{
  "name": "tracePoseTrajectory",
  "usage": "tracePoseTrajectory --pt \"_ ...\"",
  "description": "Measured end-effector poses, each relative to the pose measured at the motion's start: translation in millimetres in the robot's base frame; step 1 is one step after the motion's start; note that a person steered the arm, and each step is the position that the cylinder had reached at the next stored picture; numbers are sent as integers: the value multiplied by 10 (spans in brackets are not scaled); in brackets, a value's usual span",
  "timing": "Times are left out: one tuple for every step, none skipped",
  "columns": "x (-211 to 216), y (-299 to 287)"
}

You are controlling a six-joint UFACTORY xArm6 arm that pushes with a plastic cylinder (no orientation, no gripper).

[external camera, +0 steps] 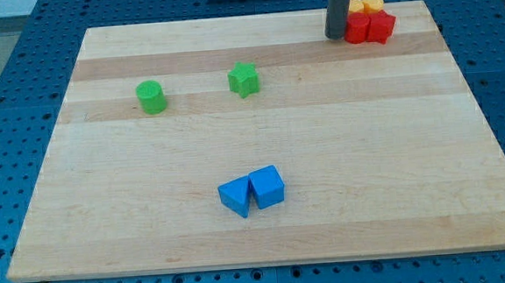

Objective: Push the green star into the red blocks

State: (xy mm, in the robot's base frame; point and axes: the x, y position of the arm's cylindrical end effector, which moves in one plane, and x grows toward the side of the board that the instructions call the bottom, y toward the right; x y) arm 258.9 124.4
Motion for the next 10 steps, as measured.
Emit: tracePoseTrajectory --pt "261 -285" --pt "716 -301" --pt "1212 -327" --pt "1536 -868" --pt "1540 -1688" --pt "1402 -2275" --pt "982 -2183" --pt "826 -1561" --pt "829 -1240" --pt "864 -1723"
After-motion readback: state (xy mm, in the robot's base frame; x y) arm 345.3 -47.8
